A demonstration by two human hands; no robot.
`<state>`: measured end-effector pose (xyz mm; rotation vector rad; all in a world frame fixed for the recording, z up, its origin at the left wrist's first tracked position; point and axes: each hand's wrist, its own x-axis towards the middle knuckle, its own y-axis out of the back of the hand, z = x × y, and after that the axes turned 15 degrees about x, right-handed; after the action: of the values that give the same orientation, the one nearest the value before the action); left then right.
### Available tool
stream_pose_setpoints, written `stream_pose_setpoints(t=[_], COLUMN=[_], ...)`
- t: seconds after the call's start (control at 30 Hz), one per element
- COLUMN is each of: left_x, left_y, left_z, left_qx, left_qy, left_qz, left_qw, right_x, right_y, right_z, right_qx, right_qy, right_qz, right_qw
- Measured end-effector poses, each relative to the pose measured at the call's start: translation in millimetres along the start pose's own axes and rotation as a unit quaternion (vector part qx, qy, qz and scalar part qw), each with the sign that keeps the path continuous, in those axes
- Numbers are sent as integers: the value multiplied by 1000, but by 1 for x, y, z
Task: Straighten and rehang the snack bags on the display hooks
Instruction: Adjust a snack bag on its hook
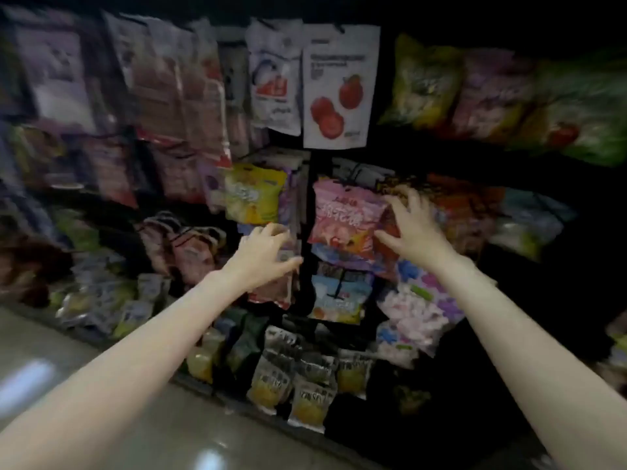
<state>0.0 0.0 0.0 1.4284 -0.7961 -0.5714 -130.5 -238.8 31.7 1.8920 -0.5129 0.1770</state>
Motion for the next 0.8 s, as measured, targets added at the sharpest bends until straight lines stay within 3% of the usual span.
stream_pose_setpoints(t=[0.17, 0.3, 0.37, 0.4, 0.47, 0.57, 0.8], left_x=[45, 70, 78, 82, 88, 96, 116], left_y=[-11, -32, -37, -40, -41, -41, -46], left_z=[-1, -2, -8, -14, -28, -45, -49], left_qx=[-50, -33, -18, -4, -4, -114, -379], left_qy=[-82, -134, -140, -142, -141, -132, -68], left_qz=[21, -14, -42, -53, -60, -78, -179], left_qw=[995, 990, 989, 988, 988, 982, 905], right_x=[-9, -4, 4, 10, 28, 53, 68], right_y=[-15, -52, -73, -83, -99, -106, -115], right_z=[-13, -14, -9, -7, -2, -6, -16], right_qx=[20, -64, -12, 73, 233, 383, 486], right_qy=[-97, -13, -70, -106, -162, -241, -348], right_qz=[15, 17, 15, 28, 50, 124, 177], right_qw=[995, 998, 997, 991, 958, 883, 782])
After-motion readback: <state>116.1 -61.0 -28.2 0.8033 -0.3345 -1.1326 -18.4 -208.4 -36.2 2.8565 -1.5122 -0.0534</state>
